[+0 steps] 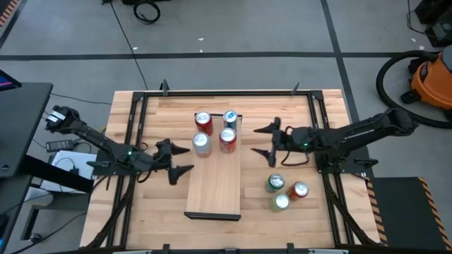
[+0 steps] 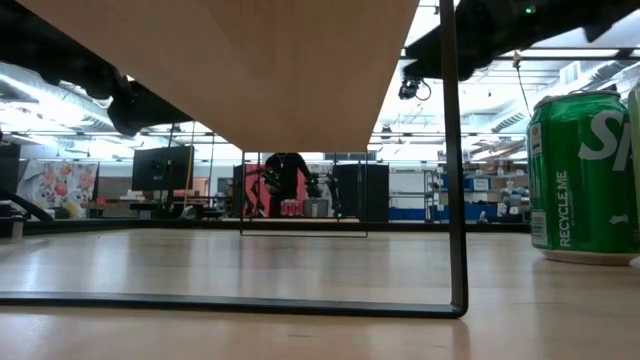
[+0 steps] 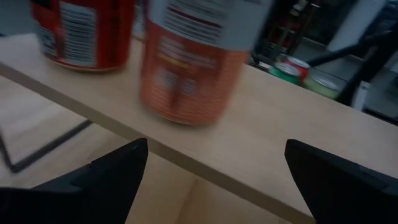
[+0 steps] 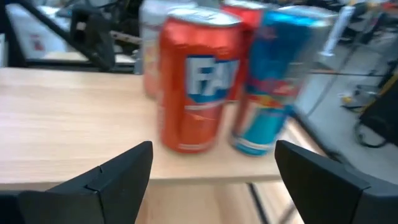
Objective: Place canned beverage on shelf
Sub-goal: Put the top orange soda can on the shelf, then put the green soda can on the shelf
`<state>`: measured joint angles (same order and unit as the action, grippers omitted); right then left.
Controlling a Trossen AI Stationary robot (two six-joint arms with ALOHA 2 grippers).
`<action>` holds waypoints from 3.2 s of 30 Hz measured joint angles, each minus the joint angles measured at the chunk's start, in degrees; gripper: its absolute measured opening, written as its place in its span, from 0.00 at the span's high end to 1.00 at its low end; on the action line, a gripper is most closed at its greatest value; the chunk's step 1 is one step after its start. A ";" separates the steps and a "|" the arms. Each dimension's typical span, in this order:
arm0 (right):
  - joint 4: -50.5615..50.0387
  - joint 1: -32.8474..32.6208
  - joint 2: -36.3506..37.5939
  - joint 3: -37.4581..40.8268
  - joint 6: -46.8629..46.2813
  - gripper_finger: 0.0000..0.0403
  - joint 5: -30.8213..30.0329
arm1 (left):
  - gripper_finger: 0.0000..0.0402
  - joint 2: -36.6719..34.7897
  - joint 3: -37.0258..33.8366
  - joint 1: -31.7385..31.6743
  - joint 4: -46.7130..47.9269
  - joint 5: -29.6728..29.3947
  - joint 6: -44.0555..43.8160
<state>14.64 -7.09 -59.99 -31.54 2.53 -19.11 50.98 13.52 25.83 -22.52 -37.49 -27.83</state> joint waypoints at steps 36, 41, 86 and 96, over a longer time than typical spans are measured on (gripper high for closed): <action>3.73 -1.60 -20.21 -12.44 -4.75 0.14 3.32 | 0.02 -0.02 0.00 4.03 0.76 0.32 0.04; 3.67 -2.68 -20.21 -12.44 -5.12 0.14 1.69 | 0.02 0.00 0.00 4.03 0.76 0.32 0.14; -51.18 -14.30 -12.98 -20.16 -34.65 0.14 8.67 | 0.02 0.00 0.00 6.31 3.75 3.26 -5.08; -54.18 -19.58 -12.98 -20.16 -40.52 0.14 8.46 | 0.02 0.00 0.00 6.28 4.07 3.20 -6.04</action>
<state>-39.54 -26.67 -72.97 -51.70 -37.99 -10.65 50.98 13.52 32.12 -18.46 -34.28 -33.87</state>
